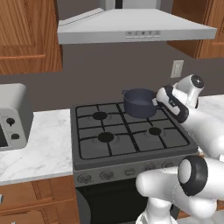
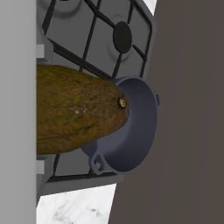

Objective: Put the garlic and avocado in the pot. Retrieve the spatula and lightly stir the vegetables in the pot.

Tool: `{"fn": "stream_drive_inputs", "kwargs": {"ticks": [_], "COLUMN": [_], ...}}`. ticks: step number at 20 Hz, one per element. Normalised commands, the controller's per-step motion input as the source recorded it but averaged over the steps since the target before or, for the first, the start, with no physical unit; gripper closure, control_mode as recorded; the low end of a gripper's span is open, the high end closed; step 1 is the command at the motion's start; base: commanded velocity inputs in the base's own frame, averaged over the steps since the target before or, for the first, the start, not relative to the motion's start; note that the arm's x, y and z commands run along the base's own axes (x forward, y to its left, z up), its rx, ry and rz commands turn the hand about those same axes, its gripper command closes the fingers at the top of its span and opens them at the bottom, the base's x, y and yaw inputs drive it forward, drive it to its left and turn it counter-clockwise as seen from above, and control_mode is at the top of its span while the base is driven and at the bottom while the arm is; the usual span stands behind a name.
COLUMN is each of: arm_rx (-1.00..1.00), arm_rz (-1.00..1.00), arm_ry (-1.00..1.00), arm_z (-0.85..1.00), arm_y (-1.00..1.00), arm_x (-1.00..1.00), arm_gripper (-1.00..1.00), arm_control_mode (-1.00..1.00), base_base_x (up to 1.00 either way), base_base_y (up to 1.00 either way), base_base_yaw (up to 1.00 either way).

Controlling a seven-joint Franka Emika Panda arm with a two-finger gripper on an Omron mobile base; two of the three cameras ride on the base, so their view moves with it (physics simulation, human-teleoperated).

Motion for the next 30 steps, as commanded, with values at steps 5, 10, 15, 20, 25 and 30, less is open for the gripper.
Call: {"fn": "stream_drive_inputs", "kwargs": {"ticks": [5,10,15,20,25,30], "arm_rx": [-0.01,0.00,0.00,0.00,0.00,0.00], "arm_rz": [-0.07,-0.04,0.00,0.00,0.00,0.00], "arm_ry": [0.06,0.05,0.14,0.07,0.00,0.00], "arm_z": [0.14,0.08,-0.10,-0.12,-0.02,-0.23], "arm_y": [0.09,0.01,0.00,0.00,0.00,0.00], "arm_x": [0.55,0.41,0.05,0.06,0.32,0.53], "arm_gripper": [1.00,1.00,1.00,1.00,1.00,1.00], "arm_control_mode": [-1.00,-1.00,-1.00,-1.00,-1.00,-1.00], "base_base_x": [0.00,0.00,0.00,0.00,0.00,0.00], "base_base_y": [0.00,0.00,0.00,0.00,0.00,0.00], "base_base_yaw": [0.00,0.00,0.00,0.00,0.00,0.00]}}
